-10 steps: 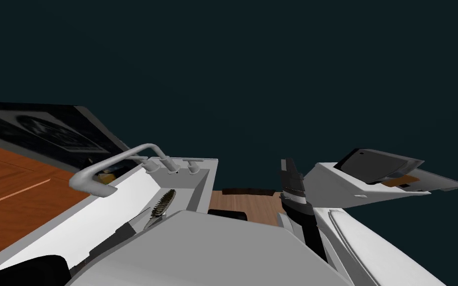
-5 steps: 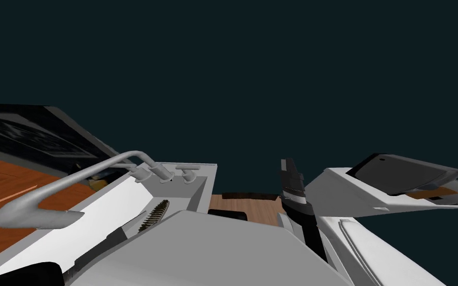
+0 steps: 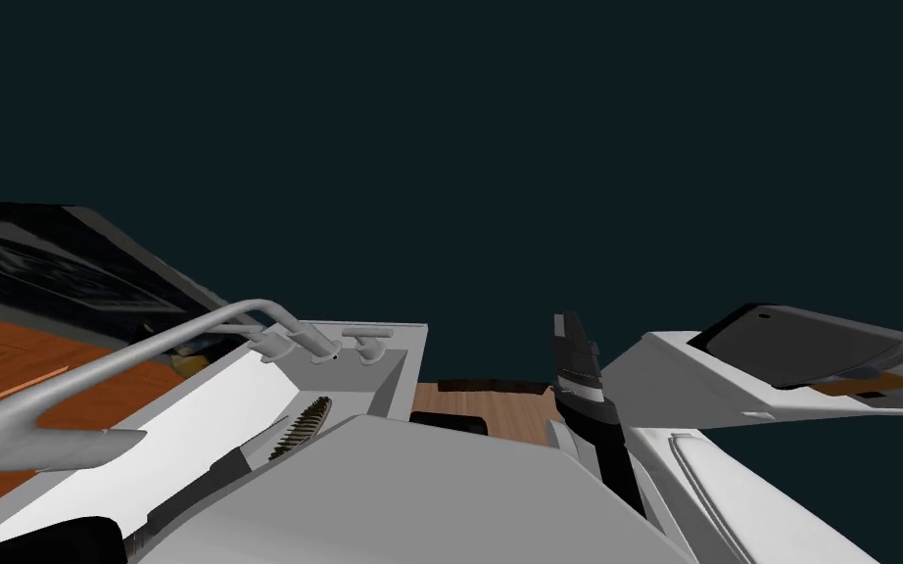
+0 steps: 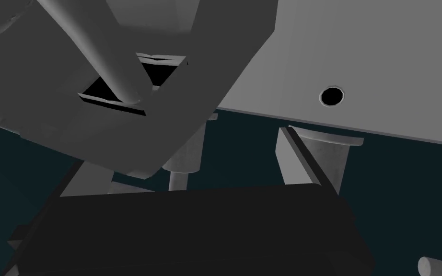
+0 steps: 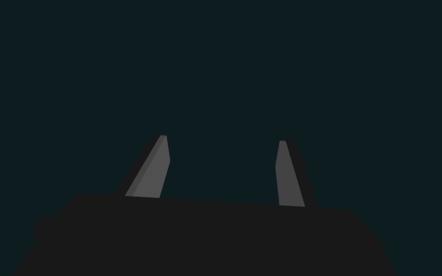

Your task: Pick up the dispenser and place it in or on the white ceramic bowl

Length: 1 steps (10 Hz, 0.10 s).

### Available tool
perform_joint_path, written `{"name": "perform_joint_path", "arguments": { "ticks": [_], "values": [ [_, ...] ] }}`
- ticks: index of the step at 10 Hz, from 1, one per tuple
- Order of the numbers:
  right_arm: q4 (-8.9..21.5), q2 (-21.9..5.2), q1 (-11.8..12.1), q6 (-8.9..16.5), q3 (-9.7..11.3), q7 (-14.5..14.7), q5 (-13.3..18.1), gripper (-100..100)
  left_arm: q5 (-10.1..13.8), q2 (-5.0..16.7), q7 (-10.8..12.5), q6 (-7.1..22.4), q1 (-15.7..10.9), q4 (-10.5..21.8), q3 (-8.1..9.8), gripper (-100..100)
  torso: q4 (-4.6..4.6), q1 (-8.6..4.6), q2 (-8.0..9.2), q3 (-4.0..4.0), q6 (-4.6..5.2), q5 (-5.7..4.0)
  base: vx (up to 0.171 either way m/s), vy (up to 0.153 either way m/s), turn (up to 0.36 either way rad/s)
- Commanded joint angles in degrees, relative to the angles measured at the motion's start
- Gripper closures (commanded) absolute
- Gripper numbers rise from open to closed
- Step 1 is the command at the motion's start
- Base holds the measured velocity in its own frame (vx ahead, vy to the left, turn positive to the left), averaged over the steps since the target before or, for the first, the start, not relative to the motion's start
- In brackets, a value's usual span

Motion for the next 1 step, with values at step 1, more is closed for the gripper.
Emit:
{"name": "perform_joint_path", "arguments": {
  "ticks": [1],
  "values": [
    [0.0,0.0,0.0,0.0,0.0,0.0,0.0,0,0.0,0.0,0.0,0.0,0.0,0.0,0.00,0,0.00,0.00,0.00,0.00,0.00,0.00,0.000,0.000,0.000]
  ]
}}
